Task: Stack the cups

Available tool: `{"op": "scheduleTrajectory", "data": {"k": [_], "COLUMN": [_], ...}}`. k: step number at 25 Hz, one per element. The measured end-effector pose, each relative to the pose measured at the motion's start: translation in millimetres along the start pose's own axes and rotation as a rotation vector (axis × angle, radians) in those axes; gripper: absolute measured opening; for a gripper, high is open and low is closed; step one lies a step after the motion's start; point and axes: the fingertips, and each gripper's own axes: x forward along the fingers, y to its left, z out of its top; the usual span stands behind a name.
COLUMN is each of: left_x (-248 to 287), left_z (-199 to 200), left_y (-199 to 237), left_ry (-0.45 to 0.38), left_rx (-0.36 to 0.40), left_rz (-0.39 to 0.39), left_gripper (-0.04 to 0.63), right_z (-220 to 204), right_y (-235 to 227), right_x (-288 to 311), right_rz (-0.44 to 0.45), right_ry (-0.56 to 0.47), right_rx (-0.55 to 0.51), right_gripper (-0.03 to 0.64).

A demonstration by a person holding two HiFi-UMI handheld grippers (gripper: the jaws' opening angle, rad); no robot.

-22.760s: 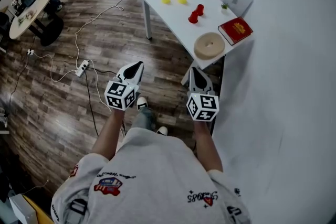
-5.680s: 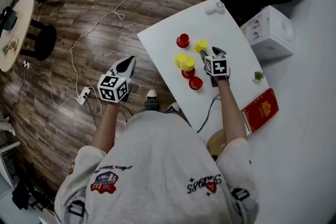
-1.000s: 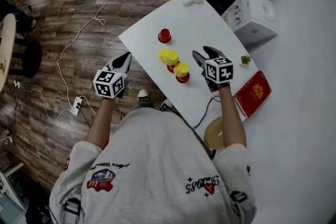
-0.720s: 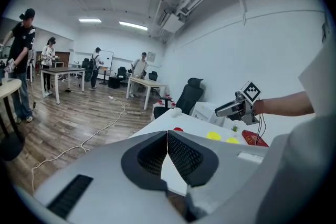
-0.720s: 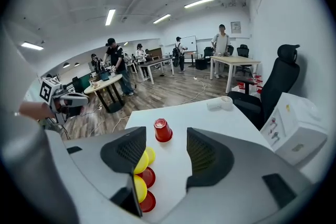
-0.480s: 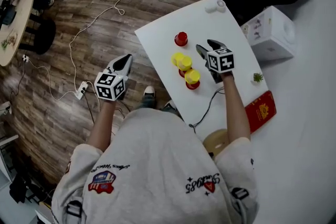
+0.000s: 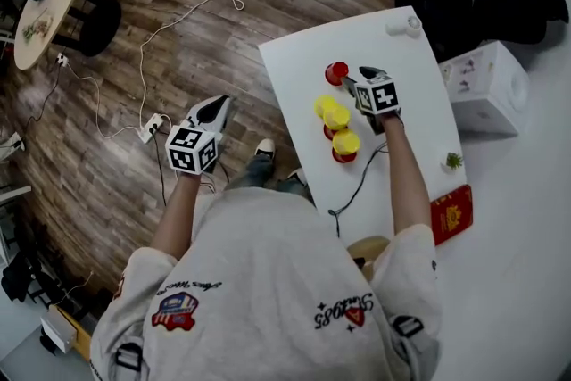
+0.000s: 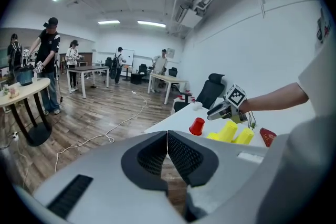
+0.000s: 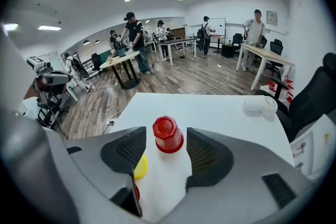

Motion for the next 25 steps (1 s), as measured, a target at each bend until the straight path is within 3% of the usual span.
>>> {"op": "scheduleTrajectory", "data": {"k": [9,13,25], "left_x": [-7,-13,-15], "left_z": [-9,-12,-11], "left_y": [18,25,22], "left_ry": [0.005,0.005,-0.005], "left_rx": [-0.014,-0.020,-0.015], "left_rz": [0.040,0.053,0.027], "left_gripper": [0.006,0.006,0.006], "right_z": [-1,-6,2], "right_y": [6,6,-3], "right_x": [43,50,31], "right_rz": [0.021,0.023,-0.021], "right_ry": [0.071,0.086,0.025], "right_rx": [-0.035,-0.004,0.093], "right_gripper": [0.231,0.215,0.197]}}
